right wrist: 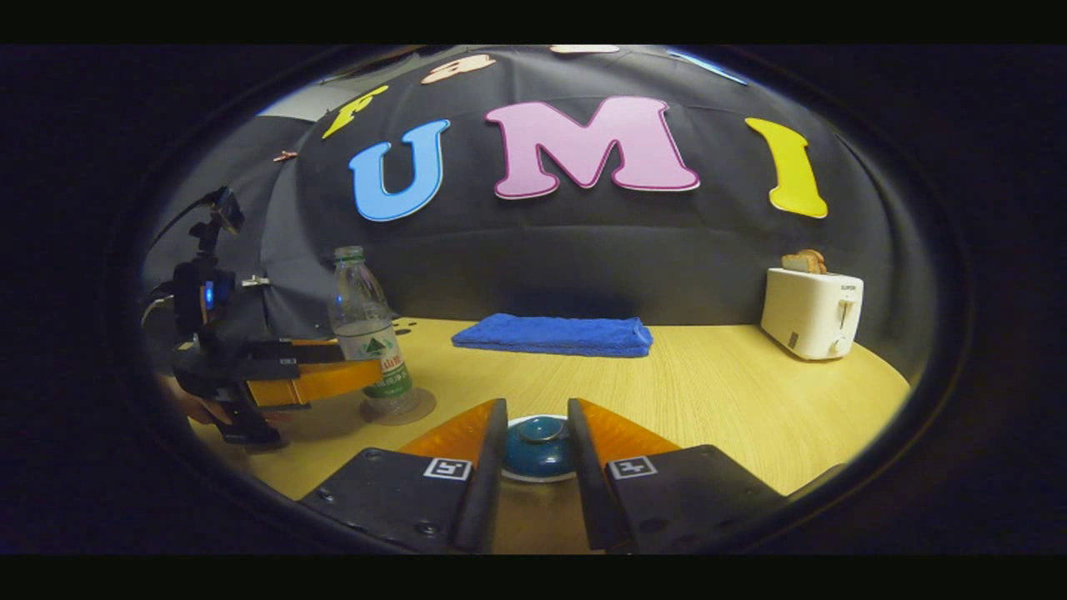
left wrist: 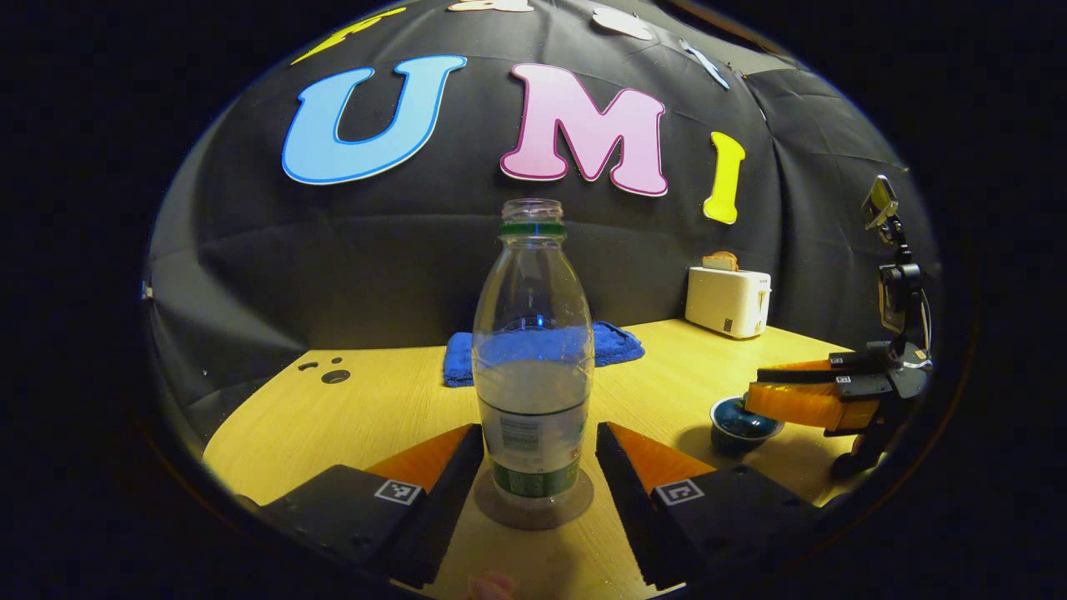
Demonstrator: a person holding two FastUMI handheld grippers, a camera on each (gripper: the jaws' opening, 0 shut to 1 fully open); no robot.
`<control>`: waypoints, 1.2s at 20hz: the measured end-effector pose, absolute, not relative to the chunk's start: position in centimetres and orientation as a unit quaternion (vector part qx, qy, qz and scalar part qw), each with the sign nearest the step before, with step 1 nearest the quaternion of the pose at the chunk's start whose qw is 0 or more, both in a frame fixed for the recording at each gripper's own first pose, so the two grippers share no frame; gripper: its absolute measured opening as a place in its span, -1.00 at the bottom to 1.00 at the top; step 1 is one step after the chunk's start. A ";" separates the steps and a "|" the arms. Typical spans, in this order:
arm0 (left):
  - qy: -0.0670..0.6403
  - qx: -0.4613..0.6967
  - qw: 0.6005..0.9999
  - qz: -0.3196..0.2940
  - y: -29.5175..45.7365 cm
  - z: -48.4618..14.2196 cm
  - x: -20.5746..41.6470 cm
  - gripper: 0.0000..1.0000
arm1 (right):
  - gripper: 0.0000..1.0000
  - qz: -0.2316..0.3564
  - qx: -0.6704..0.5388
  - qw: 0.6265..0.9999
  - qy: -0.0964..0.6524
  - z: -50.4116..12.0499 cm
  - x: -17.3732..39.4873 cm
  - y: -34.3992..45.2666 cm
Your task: Open the teacup lid with one hand, grasp the water bottle and pour water into the teacup with the other hand; after pouring, place the water bottle on the coaster and then close the teacup lid.
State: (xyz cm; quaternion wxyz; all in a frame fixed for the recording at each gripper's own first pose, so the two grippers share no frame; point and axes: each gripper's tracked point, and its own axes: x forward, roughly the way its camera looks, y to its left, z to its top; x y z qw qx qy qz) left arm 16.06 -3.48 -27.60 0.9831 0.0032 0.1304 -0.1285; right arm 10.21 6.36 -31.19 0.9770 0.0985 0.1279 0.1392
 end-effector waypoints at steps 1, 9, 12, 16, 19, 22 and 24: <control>0.132 0.002 0.983 -0.128 -3.4 -27.8 15.7 0.72 | -0.07 0.139 0.099 0.978 0.124 -30.9 10.2 6.3; 0.157 -0.014 0.984 -0.086 -2.0 -25.8 8.9 0.73 | 0.03 0.129 0.087 0.984 0.082 -25.7 8.2 4.3; 0.131 -0.037 0.989 -0.050 -1.8 -19.9 5.7 0.72 | 0.36 0.120 0.095 0.984 0.090 -21.7 6.3 2.9; 0.123 -0.063 0.990 0.015 -0.2 -14.0 2.3 0.72 | 0.94 0.092 0.109 0.983 0.113 -15.8 3.6 1.7; 0.125 -0.088 0.988 0.034 0.5 -10.7 0.4 0.72 | 0.94 0.092 0.110 0.984 0.107 -10.4 1.8 2.5; 0.112 -0.074 0.990 0.036 1.5 -7.7 -0.9 0.72 | 0.94 0.104 0.106 0.984 0.094 -6.3 0.1 3.2; 0.111 -0.063 0.991 0.032 1.6 -6.4 -1.8 0.72 | 0.94 0.107 0.105 0.984 0.092 -5.0 -0.8 3.3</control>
